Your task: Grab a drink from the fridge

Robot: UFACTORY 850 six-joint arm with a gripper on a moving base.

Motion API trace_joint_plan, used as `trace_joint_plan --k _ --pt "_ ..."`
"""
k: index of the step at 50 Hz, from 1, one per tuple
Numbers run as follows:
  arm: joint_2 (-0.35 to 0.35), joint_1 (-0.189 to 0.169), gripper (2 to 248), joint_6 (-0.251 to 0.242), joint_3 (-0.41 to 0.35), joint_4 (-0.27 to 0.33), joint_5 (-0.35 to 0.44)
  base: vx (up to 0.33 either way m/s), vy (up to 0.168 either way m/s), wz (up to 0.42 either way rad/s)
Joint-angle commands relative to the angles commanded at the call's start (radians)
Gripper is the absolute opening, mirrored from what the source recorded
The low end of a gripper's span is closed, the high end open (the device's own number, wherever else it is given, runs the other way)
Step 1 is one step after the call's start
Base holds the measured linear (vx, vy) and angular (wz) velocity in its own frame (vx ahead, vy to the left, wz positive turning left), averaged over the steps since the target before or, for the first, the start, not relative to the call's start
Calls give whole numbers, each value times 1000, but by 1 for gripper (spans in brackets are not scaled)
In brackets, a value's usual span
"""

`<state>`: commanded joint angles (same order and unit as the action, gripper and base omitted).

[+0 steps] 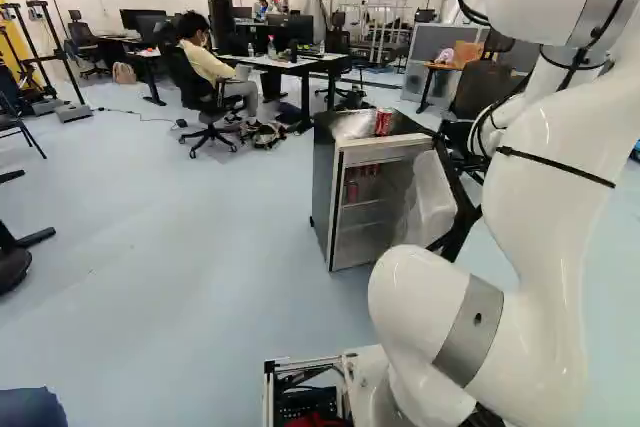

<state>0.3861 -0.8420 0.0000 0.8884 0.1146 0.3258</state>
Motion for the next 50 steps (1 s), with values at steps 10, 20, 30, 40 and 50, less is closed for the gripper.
trace_joint_plan --k 10,20,30,40,50 --pt "-36 9 247 0 -46 0 -6 0 0 0" --pt "-73 18 247 0 -92 0 -25 0 0 0" --pt "-110 29 247 0 -138 10 -52 0 0 0" --pt "-148 39 247 0 -183 40 -64 0 0 0" --pt "-183 48 247 0 -224 97 -64 0 0 0"
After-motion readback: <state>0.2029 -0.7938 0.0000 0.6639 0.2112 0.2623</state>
